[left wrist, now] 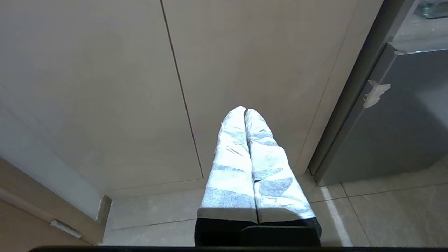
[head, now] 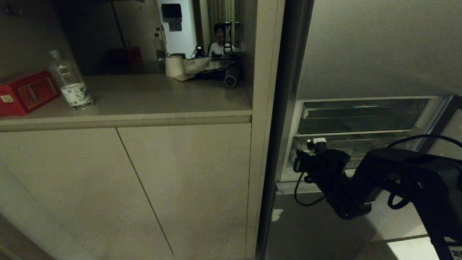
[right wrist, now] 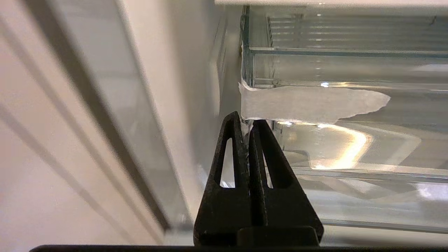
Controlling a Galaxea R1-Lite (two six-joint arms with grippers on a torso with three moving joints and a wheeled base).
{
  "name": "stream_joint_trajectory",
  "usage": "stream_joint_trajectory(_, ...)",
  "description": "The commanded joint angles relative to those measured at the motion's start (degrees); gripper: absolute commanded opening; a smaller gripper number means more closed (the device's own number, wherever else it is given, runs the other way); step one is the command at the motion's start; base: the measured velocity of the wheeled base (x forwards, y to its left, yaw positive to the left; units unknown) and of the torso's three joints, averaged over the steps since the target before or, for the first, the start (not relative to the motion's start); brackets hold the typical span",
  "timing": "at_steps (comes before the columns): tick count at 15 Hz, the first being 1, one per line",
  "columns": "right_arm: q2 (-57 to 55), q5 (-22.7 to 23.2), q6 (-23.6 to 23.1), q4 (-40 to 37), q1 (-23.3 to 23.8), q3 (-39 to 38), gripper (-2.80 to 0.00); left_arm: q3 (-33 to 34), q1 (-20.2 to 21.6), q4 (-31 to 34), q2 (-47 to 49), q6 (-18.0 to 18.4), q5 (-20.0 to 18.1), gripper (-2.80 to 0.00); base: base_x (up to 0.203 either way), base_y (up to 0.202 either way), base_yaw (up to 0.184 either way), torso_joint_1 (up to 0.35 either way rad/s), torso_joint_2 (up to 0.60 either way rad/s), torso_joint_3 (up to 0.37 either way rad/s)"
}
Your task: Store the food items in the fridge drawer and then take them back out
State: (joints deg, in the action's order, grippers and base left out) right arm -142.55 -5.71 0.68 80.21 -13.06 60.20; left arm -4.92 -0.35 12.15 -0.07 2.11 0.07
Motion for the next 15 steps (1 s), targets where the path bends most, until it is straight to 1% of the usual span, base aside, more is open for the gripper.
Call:
stream_joint_trajectory(1, 3.7, 0.1, 0.2, 2.9, -0.1, -7.2, -2.80, 0.0, 0.0, 0.1, 0.1, 0.0, 0.0, -2.80, 0.000, 0.000, 0.000, 0.000, 0.00, 0.000)
stream_joint_trajectory(3, 5.9, 0.2, 0.5, 5.9, -0.8, -14.2, -2.80, 0.0, 0.0, 0.1, 0.1, 0.0, 0.0, -2.80, 0.000, 0.000, 0.000, 0.000, 0.00, 0.000)
stream_joint_trajectory(4, 6.6, 0.1, 0.5, 6.7, -1.4, -17.5, 0.00, 0.0, 0.0, 0.1, 0.1, 0.0, 0.0, -2.80, 0.000, 0.000, 0.000, 0.000, 0.00, 0.000)
stream_joint_trajectory(7, 8.8, 0.0, 0.9, 7.4, -3.4, -26.3, 0.00, 0.0, 0.0, 0.1, 0.1, 0.0, 0.0, -2.80, 0.000, 0.000, 0.000, 0.000, 0.00, 0.000)
stream_joint_trajectory(8, 10.6, 0.0, 1.7, 7.4, -4.4, -30.3, 0.00, 0.0, 0.0, 0.1, 0.1, 0.0, 0.0, -2.80, 0.000, 0.000, 0.000, 0.000, 0.00, 0.000)
stream_joint_trajectory(10, 16.4, -0.2, 5.4, 7.4, -6.2, -38.1, 0.00, 0.0, 0.0, 0.1, 0.1, 0.0, 0.0, -2.80, 0.000, 0.000, 0.000, 0.000, 0.00, 0.000)
stream_joint_trajectory(12, 22.2, -1.3, 7.4, 7.4, -6.5, -41.0, 0.00, 0.0, 0.0, 0.1, 0.1, 0.0, 0.0, -2.80, 0.000, 0.000, 0.000, 0.000, 0.00, 0.000)
stream_joint_trajectory(13, 24.4, -2.3, 7.5, 7.4, -5.7, -41.2, 0.00, 0.0, 0.0, 0.1, 0.1, 0.0, 0.0, -2.80, 0.000, 0.000, 0.000, 0.000, 0.00, 0.000)
stream_joint_trajectory(15, 25.8, -2.8, 6.6, 7.4, -0.7, -40.3, 0.00, 0.0, 0.0, 0.1, 0.1, 0.0, 0.0, -2.80, 0.000, 0.000, 0.000, 0.000, 0.00, 0.000)
